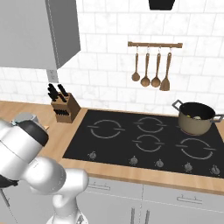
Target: Put the lemon and mushroom in the pot. Retrieve the spatula and lightly stir the vegetables in the pot.
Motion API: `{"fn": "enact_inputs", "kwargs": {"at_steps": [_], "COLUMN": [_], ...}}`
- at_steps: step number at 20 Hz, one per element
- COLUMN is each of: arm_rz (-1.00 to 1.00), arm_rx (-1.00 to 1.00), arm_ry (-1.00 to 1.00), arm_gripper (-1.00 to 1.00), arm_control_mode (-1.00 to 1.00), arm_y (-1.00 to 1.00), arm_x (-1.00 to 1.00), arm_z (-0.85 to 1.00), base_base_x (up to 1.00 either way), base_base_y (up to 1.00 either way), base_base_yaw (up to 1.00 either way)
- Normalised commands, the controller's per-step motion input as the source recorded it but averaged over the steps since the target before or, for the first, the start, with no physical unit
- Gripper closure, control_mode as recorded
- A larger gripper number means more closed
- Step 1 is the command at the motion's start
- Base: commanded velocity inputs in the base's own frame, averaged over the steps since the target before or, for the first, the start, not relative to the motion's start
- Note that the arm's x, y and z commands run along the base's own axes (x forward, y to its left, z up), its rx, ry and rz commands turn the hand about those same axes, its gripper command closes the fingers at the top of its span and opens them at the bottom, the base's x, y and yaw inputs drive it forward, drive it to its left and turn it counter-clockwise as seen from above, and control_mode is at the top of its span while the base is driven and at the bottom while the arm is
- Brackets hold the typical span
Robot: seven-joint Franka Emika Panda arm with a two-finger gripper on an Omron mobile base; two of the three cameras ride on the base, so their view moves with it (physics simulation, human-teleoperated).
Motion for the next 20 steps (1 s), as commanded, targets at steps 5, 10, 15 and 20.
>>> {"fn": "enact_inputs", "kwargs": {"at_steps": [5, 10, 15, 20], "arm_rz": [0.00, 0.00, 0.00, 0.00], "arm_rx": [0.00, 0.00, 0.00, 0.00], "arm_ry": [0.00, 0.00, 0.00, 0.00], "arm_gripper": [-1.00, -1.00, -1.00, -1.00], "arm_control_mode": [-1.00, -1.00, -1.00, -1.00], "arm_y": [0.00, 0.14, 0.23, 0.05], "arm_x": [0.27, 0.19, 0.04, 0.07], "arm_z": [-0.24, -0.18, -0.10, -0.25], "base_base_x": [0.00, 0.00, 0.00, 0.00], "base_base_y": [0.00, 0.00, 0.00, 0.00], "base_base_yaw": [0.00, 0.00, 0.00, 0.00]}}
